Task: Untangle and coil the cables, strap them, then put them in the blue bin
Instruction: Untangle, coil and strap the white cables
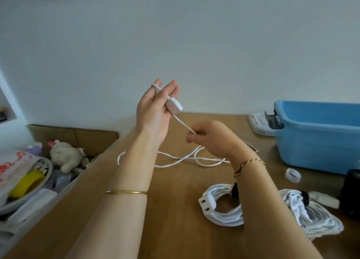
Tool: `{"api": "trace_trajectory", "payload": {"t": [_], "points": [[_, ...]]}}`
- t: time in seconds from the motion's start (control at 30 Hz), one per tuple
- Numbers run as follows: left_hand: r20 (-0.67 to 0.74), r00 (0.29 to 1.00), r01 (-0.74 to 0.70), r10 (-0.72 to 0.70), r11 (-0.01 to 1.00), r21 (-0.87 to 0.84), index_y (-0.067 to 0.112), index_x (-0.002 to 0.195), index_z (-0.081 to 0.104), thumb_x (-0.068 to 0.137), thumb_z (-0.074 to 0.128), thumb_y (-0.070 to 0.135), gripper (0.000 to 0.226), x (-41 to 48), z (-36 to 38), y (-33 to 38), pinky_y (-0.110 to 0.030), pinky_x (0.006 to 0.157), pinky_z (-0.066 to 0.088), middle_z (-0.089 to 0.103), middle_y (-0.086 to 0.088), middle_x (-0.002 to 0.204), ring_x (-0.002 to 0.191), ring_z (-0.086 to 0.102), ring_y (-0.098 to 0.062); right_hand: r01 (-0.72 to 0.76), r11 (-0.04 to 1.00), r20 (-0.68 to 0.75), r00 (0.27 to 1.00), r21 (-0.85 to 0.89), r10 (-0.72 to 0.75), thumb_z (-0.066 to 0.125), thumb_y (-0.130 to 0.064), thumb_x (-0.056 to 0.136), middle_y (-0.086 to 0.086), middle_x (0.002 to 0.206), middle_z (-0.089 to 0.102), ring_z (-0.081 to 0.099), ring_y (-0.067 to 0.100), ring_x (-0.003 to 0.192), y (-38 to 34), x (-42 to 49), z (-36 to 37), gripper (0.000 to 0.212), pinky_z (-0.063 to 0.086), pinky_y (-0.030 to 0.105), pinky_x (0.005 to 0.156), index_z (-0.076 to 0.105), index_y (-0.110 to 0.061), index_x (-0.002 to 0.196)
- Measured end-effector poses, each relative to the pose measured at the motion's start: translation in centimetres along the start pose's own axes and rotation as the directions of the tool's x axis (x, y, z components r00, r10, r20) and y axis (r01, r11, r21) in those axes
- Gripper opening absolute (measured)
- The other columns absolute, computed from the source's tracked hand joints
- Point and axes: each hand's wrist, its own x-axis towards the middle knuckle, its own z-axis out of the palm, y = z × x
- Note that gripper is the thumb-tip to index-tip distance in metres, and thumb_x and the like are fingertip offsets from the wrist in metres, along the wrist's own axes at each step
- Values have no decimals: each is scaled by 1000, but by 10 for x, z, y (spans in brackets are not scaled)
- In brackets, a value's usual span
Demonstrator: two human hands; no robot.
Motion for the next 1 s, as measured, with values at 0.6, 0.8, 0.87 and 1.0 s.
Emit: {"api": "trace_trajectory", "payload": {"t": [0.6,0.8,0.87,1.0], "points": [[359,884,-160,-301,526,835,4,116,57,103,36,13,27,-17,-1,-8,-19,54,47,62,-5,69,51,55,-9,53,996,-515,857,71,-9,60,-19,85,1,96,66,62,24,75,-6,-3,-23,9,53,42,72,67,-23,90],[382,803,149,-457,775,615,4,104,62,104,30,25,38,-20,0,6,-17,38,33,43,3,43,36,29,-5,144,947,-590,806,287,56,62,-15,87,2,91,66,57,17,64,-5,-1,-24,9,48,29,64,67,-22,86],[466,740,220,-485,829,513,2,102,61,100,33,26,37,-21,0,9,-15,36,30,40,3,42,34,27,-4,169,907,-563,822,386,86,60,-14,89,-4,82,65,54,8,52,-8,-4,-23,10,44,20,49,67,-21,87],[538,732,362,-419,907,215,1,111,55,91,34,27,39,-15,0,12,-12,38,31,40,8,43,36,31,0,111,860,-456,877,498,151,56,-17,93,-8,57,48,45,5,32,-11,-2,-12,14,54,33,48,69,-14,97]]}}
